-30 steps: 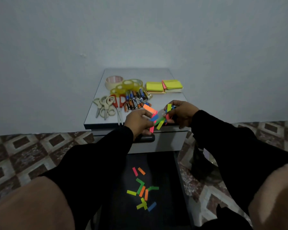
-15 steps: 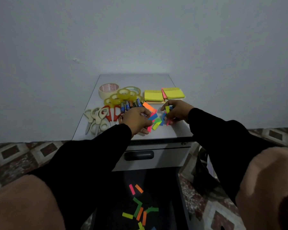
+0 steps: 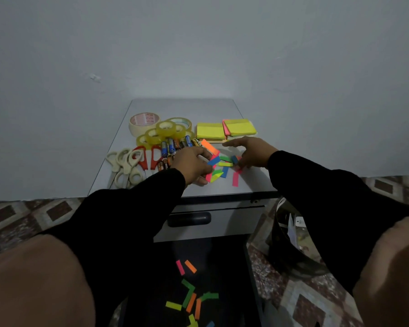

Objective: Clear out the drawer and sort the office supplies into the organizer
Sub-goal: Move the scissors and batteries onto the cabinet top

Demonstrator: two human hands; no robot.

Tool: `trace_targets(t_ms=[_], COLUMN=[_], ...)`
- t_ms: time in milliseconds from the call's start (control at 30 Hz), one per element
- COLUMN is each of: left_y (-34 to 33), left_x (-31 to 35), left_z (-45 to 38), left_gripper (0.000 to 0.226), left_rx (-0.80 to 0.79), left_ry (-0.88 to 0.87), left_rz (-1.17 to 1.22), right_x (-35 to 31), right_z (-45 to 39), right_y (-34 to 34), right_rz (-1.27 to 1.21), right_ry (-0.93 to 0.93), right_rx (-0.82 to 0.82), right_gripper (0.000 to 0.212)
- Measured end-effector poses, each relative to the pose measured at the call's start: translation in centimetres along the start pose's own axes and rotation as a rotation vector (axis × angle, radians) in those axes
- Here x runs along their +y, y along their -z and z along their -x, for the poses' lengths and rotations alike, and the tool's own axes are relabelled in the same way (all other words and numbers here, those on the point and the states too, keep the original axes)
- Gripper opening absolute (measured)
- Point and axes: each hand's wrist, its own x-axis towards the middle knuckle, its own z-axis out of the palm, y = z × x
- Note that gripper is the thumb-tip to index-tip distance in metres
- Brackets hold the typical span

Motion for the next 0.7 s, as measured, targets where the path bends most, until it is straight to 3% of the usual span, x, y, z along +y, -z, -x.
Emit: trace_targets(t_ms=[133,267,567,700], left_y=[-1.0,-2.0,-2.3,-1.9], left_x=[0.2,0.6,1.2,1.7], left_z=[-0.7,-1.5,-2.2,-1.3], left_gripper=[0.021,0.021,0.034,0.040], left_rx=[-0.005,-0.004,0.067,0.088], left_ry=[0.006,0.031,0.029,-0.054], left_rz=[-0.011,-0.028,-0.136,-0.318], right_x=[1.0,2.0,2.3,1.9], right_z=[0.1,0.9,3.8,5.3], right_y=[-0.3,-1.2,-1.2,-1.2], right_rz=[0.189,0.195,0.168,0.159], right_ry=[0.050,0.102,0.113,0.102], right_rx=[0.121,0.233,0.277,0.272], right_gripper=[0.076,0.068,0.072,0.071])
